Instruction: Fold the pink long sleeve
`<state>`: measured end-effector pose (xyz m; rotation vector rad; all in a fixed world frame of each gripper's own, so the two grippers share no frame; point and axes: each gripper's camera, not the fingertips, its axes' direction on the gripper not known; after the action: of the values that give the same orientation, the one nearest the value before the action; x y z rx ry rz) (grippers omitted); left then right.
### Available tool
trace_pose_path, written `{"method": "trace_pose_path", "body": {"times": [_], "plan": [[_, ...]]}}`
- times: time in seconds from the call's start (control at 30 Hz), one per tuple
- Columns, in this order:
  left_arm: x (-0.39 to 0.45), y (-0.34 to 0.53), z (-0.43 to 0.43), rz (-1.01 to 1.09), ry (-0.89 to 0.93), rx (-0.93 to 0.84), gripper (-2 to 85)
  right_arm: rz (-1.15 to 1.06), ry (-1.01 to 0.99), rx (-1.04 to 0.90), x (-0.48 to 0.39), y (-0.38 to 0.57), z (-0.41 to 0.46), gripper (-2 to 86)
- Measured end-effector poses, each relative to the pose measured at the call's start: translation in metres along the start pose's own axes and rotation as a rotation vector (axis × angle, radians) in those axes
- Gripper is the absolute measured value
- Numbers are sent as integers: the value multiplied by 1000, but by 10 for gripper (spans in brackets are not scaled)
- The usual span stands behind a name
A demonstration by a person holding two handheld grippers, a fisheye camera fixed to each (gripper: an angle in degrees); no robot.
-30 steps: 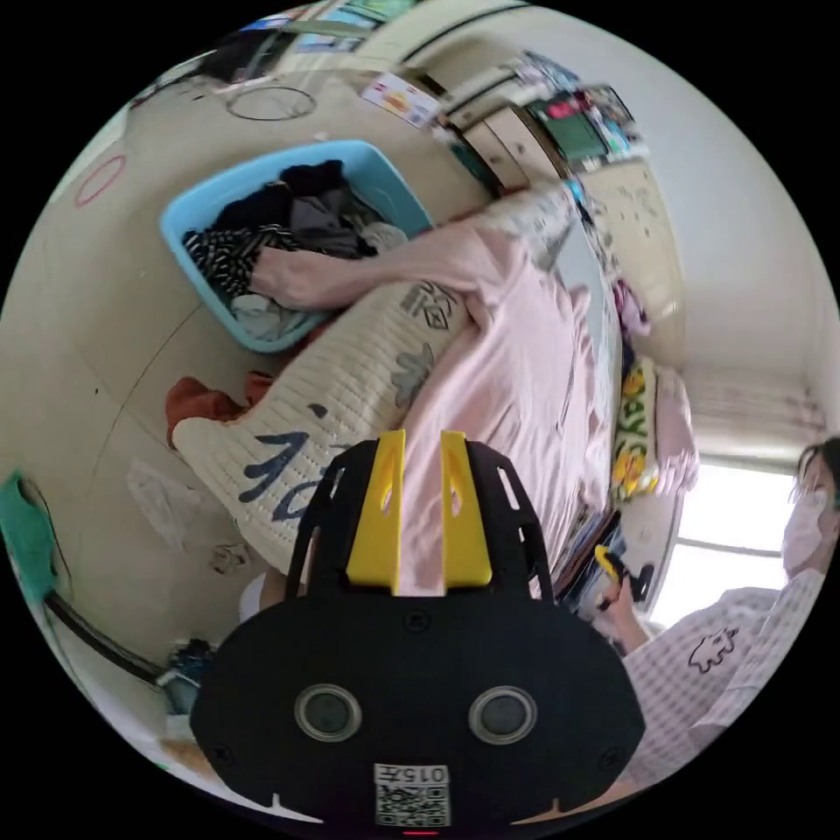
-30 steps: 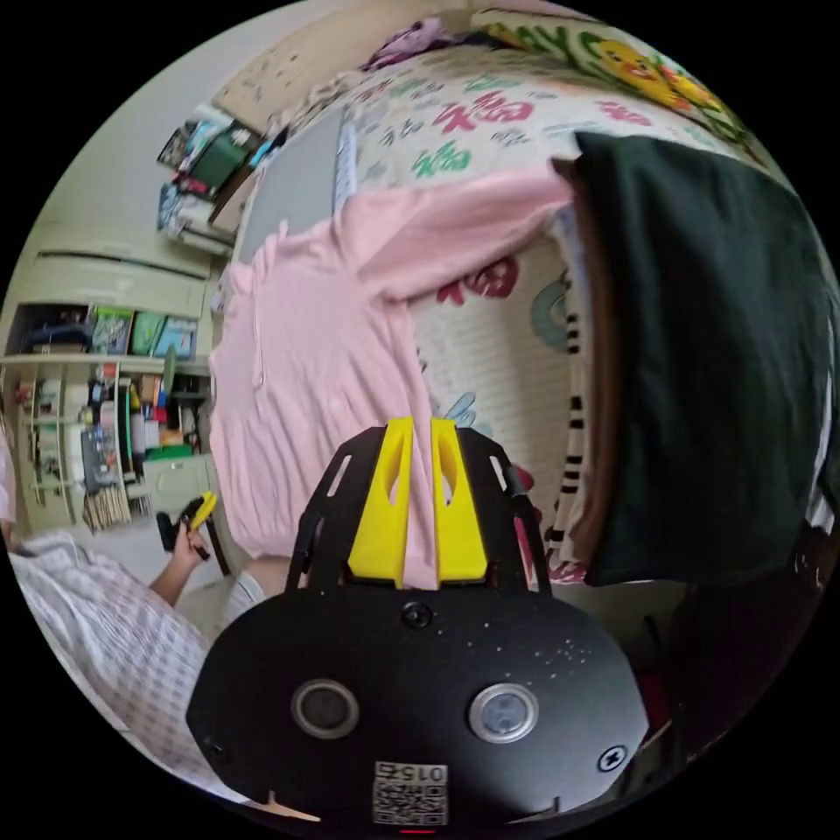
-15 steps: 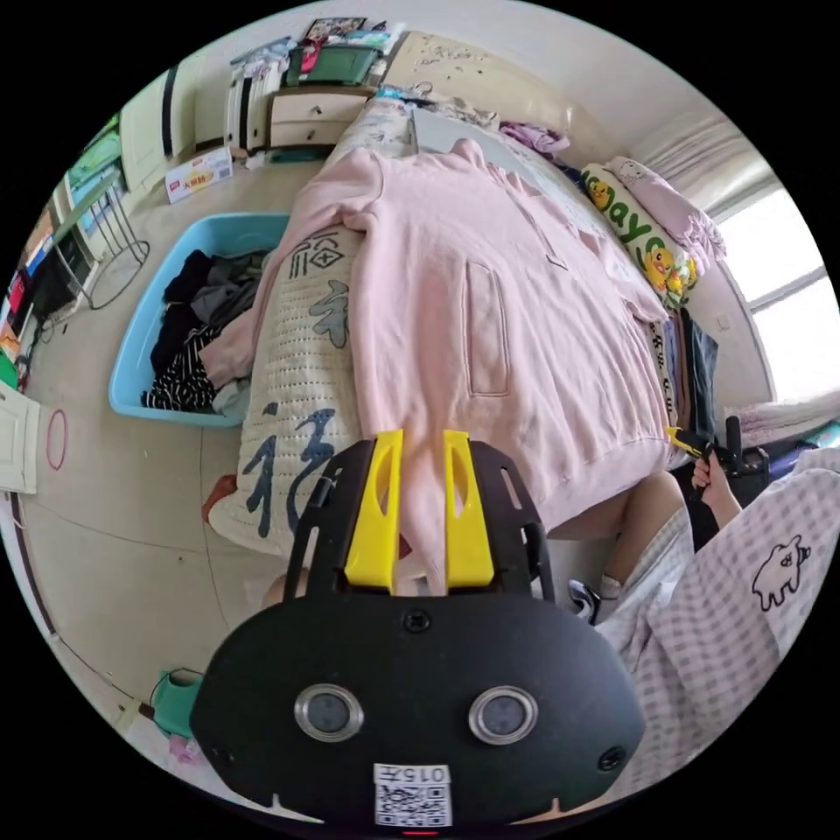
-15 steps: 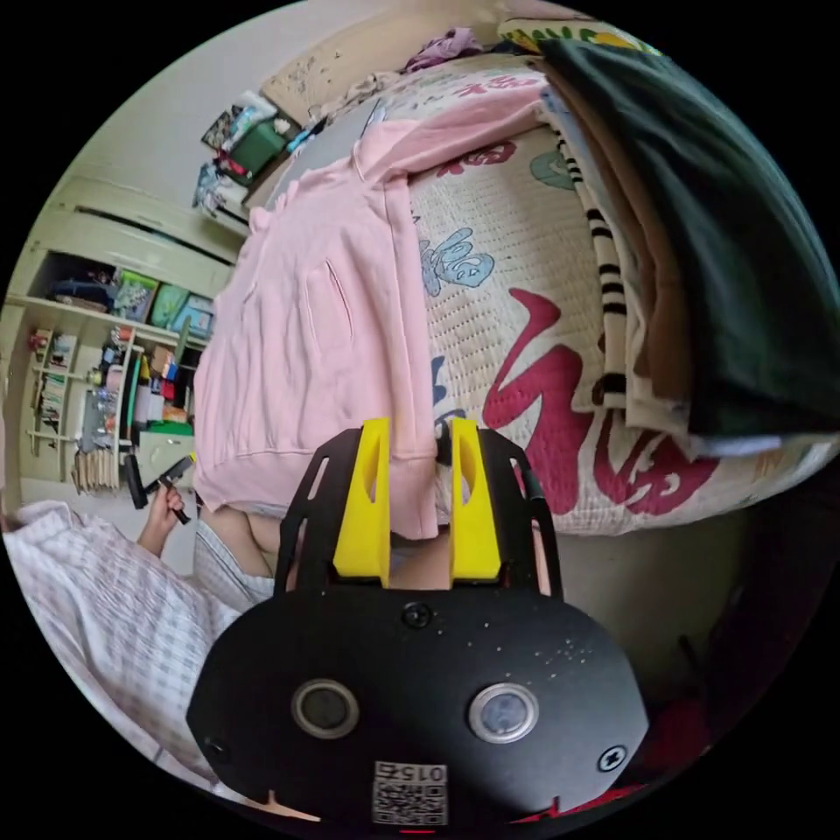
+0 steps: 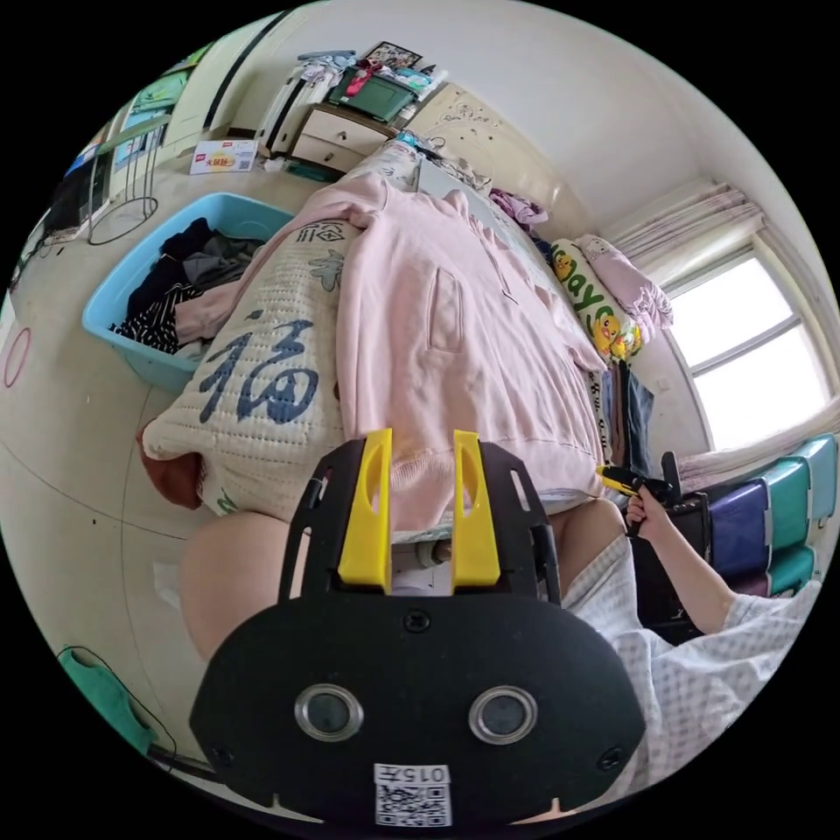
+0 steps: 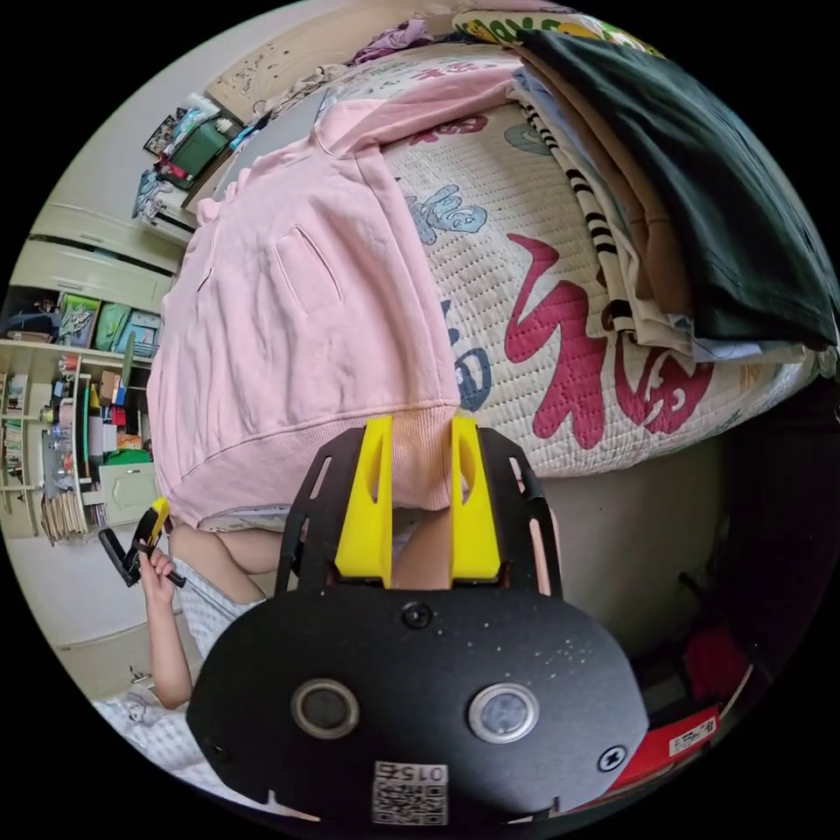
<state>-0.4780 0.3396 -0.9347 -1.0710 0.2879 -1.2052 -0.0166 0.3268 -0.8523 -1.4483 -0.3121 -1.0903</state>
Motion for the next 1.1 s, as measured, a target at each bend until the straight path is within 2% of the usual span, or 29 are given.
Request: {"method": "trace_pose_path", "body": {"times": [0.17, 0.37, 0.5, 0.63, 0.77, 0.93, 1.1], "plan": [[5, -6, 0, -65, -44, -63, 37, 37, -3, -5, -46, -10, -46, 94], [2, 0, -8, -145, 60, -31, -5, 47, -68, 5, -84, -20, -104, 44], [28, -5, -11, -41, -67, -44, -8, -8, -76, 1, -105, -32, -148, 36], [51, -14, -20, 60, -166, -70, -8, -173, 75, -22, -153, -47, -197, 32], [71, -24, -3, 121, -249, -165, -7, -280, 212, -109, -206, -68, -208, 31], [92, -36, 39, 143, -335, -287, -5, -256, 260, -173, -240, -99, -214, 31], [131, -47, 69, 250, -461, -370, 0, -362, 398, -214, -287, -111, -228, 31]]}}
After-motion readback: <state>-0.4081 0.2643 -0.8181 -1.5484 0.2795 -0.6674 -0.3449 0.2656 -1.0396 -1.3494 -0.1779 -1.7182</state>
